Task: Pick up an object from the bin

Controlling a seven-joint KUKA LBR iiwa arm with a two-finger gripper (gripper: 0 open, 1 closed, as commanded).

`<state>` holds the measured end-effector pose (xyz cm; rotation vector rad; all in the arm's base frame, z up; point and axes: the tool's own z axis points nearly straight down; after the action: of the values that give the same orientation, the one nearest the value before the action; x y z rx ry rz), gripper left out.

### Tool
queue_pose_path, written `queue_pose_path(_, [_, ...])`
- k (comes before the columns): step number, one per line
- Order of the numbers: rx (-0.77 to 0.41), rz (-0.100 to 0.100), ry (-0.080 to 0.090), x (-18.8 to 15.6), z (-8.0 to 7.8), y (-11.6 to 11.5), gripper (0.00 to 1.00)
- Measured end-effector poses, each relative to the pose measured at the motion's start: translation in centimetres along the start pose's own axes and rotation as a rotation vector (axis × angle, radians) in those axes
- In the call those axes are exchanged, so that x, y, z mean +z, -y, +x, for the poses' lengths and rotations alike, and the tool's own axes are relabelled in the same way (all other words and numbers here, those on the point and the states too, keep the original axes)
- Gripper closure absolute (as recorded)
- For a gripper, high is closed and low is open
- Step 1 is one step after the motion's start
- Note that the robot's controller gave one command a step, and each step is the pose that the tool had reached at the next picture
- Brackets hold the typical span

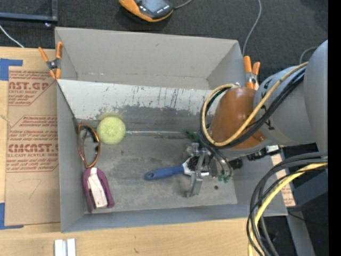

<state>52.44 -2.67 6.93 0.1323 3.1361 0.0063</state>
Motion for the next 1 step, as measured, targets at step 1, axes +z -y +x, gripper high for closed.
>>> queue_pose_path(1, [-0.08, 0.004, 0.0, 0.03, -1.57, 1.64, 1.0])
